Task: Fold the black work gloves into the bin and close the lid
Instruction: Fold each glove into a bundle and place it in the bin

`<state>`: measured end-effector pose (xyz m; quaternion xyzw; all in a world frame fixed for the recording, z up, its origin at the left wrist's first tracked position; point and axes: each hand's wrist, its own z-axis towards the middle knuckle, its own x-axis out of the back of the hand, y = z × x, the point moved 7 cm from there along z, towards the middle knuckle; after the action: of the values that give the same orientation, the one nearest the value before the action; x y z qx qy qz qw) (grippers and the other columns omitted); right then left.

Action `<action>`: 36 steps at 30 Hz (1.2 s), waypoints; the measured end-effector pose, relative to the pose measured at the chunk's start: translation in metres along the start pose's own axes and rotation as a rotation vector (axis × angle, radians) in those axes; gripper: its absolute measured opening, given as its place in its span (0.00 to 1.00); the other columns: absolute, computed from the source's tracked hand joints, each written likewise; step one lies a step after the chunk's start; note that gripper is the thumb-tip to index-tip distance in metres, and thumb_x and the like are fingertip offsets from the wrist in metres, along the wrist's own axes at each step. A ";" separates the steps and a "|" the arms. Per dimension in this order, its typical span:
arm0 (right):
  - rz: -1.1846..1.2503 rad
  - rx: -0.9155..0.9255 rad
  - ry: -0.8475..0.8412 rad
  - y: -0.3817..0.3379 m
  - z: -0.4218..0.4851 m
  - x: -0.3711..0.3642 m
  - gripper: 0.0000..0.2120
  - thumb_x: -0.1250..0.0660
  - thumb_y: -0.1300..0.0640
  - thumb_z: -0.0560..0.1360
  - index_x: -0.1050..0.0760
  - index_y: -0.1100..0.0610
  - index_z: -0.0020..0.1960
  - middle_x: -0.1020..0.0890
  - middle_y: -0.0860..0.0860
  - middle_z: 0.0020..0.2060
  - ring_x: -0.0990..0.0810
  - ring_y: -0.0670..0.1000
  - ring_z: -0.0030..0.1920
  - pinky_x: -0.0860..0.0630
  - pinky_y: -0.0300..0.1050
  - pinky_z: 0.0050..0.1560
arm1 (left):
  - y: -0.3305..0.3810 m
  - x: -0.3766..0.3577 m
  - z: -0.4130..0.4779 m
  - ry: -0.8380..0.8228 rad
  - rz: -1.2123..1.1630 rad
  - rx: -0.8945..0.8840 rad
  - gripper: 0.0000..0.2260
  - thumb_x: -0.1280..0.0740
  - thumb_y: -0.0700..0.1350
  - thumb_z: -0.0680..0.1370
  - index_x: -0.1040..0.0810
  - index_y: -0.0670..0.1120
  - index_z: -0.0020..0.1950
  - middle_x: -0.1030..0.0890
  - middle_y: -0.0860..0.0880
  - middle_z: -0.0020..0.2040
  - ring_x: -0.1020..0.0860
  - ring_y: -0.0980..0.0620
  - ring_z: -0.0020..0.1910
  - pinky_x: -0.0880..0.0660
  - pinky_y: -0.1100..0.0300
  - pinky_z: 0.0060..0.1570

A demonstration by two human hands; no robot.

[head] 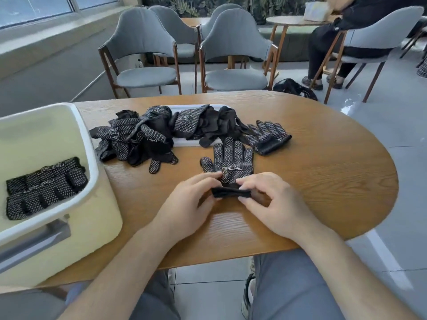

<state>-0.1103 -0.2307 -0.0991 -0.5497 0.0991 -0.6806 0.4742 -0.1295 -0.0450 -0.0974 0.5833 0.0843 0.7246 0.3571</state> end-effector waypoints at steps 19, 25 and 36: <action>-0.208 0.178 -0.058 -0.025 -0.006 0.002 0.08 0.32 0.46 0.75 0.19 0.48 0.42 0.19 0.40 0.58 0.25 0.50 0.60 0.28 0.53 0.62 | -0.009 0.018 0.002 0.114 0.042 0.034 0.10 0.37 0.53 0.80 0.18 0.52 0.51 0.19 0.60 0.59 0.26 0.55 0.62 0.31 0.54 0.66; -0.427 -0.004 -0.335 -0.014 0.021 -0.035 0.32 0.54 0.34 0.80 0.42 0.42 0.81 0.45 0.40 0.82 0.52 0.43 0.82 0.55 0.43 0.81 | -0.030 0.026 0.043 0.237 0.117 0.197 0.05 0.35 0.44 0.80 0.20 0.49 0.52 0.23 0.57 0.51 0.24 0.53 0.54 0.30 0.61 0.51; -0.395 0.034 -0.103 -0.020 0.088 -0.045 0.13 0.33 0.41 0.76 0.17 0.46 0.54 0.22 0.44 0.53 0.28 0.51 0.59 0.33 0.52 0.66 | -0.052 0.014 0.037 0.169 0.097 0.215 0.07 0.31 0.42 0.78 0.16 0.49 0.55 0.23 0.54 0.50 0.26 0.51 0.54 0.26 0.53 0.58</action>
<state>-0.0491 -0.1527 -0.0823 -0.5845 -0.0465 -0.7328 0.3454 -0.0748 -0.0091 -0.1034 0.5584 0.1629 0.7744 0.2490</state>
